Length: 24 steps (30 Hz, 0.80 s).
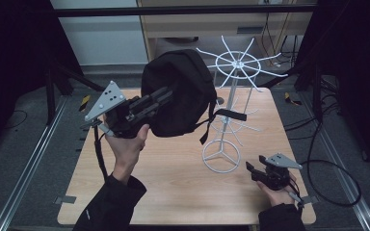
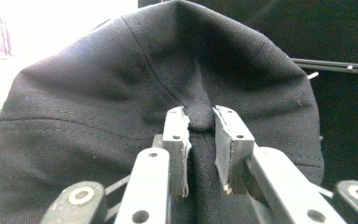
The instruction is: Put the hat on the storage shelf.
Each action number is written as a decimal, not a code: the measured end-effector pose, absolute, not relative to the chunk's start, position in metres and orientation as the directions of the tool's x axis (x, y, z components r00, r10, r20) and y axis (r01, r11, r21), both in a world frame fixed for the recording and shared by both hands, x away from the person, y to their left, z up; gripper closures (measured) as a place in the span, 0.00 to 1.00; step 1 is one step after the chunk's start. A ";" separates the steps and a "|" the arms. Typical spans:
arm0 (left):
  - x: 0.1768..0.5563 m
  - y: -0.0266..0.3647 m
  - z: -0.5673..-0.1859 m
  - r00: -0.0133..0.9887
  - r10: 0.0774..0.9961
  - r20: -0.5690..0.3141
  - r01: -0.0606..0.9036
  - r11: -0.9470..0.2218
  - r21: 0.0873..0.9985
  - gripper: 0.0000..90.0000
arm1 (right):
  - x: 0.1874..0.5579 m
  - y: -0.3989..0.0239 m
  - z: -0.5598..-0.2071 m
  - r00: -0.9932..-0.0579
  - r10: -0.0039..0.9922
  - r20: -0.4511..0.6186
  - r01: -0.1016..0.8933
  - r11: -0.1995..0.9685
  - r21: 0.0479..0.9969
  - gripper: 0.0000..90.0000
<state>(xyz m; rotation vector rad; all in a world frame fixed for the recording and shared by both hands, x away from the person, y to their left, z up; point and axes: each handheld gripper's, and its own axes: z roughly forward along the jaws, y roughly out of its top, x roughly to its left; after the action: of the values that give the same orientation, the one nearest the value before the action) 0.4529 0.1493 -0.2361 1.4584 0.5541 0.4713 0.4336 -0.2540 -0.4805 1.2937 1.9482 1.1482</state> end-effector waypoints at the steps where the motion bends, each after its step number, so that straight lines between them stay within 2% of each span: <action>1: 0.456 0.148 -0.238 0.789 0.611 -0.069 0.041 0.059 0.997 0.83 | 0.434 -0.254 -0.481 -0.402 0.916 0.018 0.461 0.185 0.868 0.45; 11: 0.470 0.139 -0.262 0.798 0.592 -0.110 0.109 0.037 0.993 0.83 | 0.433 -0.254 -0.481 -0.402 0.915 0.026 0.467 0.181 0.866 0.45; 24: 0.473 0.131 -0.270 0.787 0.611 -0.091 0.114 0.002 0.993 0.81 | 0.434 -0.253 -0.481 -0.406 0.914 0.020 0.463 0.187 0.867 0.45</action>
<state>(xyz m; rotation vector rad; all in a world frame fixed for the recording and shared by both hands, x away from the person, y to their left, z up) 0.4734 0.1311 -0.2700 1.5426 0.6033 0.4292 0.4341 -0.2535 -0.4814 1.2849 1.9533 1.1465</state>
